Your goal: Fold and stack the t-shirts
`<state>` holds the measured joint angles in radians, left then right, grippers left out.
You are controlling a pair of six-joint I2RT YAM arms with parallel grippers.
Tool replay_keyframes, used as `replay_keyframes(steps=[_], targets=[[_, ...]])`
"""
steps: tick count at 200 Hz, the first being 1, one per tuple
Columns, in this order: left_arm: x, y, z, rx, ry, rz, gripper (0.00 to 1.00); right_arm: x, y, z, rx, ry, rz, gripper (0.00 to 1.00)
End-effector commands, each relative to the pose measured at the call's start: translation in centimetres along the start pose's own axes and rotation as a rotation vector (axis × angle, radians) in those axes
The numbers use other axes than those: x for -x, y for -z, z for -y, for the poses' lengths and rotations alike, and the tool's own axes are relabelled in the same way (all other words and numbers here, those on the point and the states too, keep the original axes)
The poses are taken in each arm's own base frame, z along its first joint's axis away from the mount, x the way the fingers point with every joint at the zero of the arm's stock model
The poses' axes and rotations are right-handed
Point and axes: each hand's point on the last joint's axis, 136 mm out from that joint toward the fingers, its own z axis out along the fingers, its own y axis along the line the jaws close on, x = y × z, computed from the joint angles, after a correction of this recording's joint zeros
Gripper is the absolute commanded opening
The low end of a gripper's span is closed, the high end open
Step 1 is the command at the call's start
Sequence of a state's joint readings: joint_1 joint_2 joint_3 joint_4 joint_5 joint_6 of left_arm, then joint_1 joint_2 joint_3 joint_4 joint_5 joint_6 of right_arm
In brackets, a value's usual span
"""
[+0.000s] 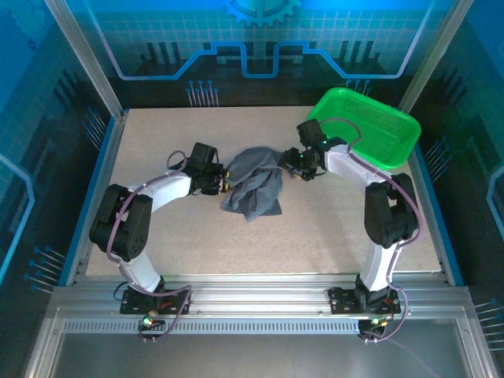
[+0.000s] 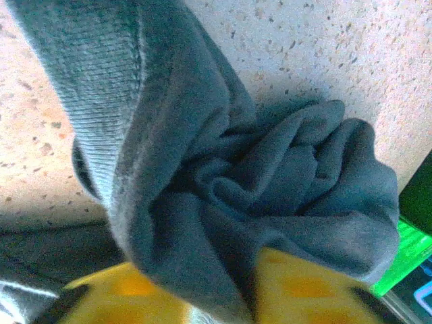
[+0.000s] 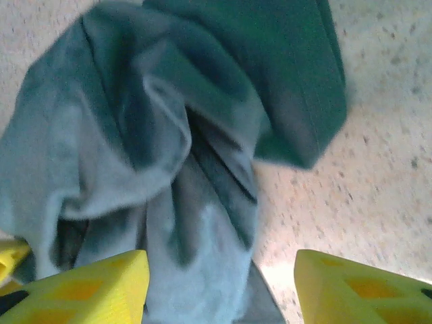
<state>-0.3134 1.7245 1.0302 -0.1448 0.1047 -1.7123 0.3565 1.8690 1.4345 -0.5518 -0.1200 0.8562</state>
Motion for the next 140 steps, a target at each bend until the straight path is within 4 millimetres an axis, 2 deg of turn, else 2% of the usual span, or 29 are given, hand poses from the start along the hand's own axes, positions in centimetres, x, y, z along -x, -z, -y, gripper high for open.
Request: replay_keyframes(steps=[1,23,47,57,75,89,100,124,140], targets=[[0.1,0.4,1.6,-0.063,0.010,0.020,0.10,2.2,-0.6,-1.0,0.025,-0.083,0.018,0.60],[0.3,1.8,2.6,-0.076,-0.032,0.036,0.01,3.7,-1.9,-1.3,0.018,-0.129,0.024,0.60],[0.3,3.7,3.8,-0.079,-0.079,0.041,0.00,4.8,-3.6,-1.5,-0.012,-0.145,0.013,0.58],[0.3,4.6,4.1,-0.068,-0.100,0.040,0.00,5.2,-4.1,-1.5,-0.023,-0.144,0.011,0.51],[0.4,5.8,4.8,-0.066,-0.116,0.033,0.00,6.1,-4.2,-1.8,-0.031,-0.125,0.022,0.24],[0.6,6.6,5.3,-0.074,-0.119,0.024,0.00,6.8,-3.4,-2.5,-0.023,-0.098,0.045,0.09],[0.7,7.0,5.9,-0.078,-0.127,0.010,0.00,7.5,-2.4,-3.1,-0.015,-0.081,0.069,0.00],[0.7,7.6,7.9,-0.100,-0.169,-0.028,0.01,9.4,1.5,-5.1,0.020,-0.027,0.155,0.00],[0.6,7.9,10.2,-0.136,-0.216,-0.061,0.02,10.7,4.3,-6.7,0.063,-0.001,0.211,0.00]])
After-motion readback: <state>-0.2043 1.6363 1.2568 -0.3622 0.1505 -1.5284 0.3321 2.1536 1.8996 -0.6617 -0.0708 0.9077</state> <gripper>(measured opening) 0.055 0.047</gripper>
